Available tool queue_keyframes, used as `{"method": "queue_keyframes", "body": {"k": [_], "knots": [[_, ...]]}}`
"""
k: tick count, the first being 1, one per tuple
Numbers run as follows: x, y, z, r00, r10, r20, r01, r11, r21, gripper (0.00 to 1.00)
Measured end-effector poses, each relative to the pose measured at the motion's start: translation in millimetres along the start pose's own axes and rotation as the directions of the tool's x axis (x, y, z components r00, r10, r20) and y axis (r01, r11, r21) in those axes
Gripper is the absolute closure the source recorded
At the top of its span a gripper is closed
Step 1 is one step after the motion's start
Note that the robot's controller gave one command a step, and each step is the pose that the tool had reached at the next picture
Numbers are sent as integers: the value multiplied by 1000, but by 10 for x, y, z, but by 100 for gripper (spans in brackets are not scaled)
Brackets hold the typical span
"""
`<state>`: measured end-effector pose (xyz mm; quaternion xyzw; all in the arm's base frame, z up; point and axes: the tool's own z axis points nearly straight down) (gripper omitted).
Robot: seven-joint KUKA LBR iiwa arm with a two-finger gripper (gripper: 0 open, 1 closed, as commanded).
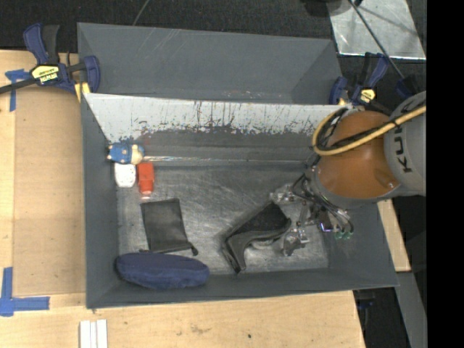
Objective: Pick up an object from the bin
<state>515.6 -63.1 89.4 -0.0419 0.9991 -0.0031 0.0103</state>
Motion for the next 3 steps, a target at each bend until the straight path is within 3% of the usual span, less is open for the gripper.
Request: {"method": "queue_keyframes", "body": {"k": [1,2,3], "knots": [[-190,717,22,962,-273,-19,272,962,-12,0],[-190,710,14,962,-272,-19,272,962,-12,100],[-51,699,-1181,959,-282,-14,282,959,-10,100]]}}
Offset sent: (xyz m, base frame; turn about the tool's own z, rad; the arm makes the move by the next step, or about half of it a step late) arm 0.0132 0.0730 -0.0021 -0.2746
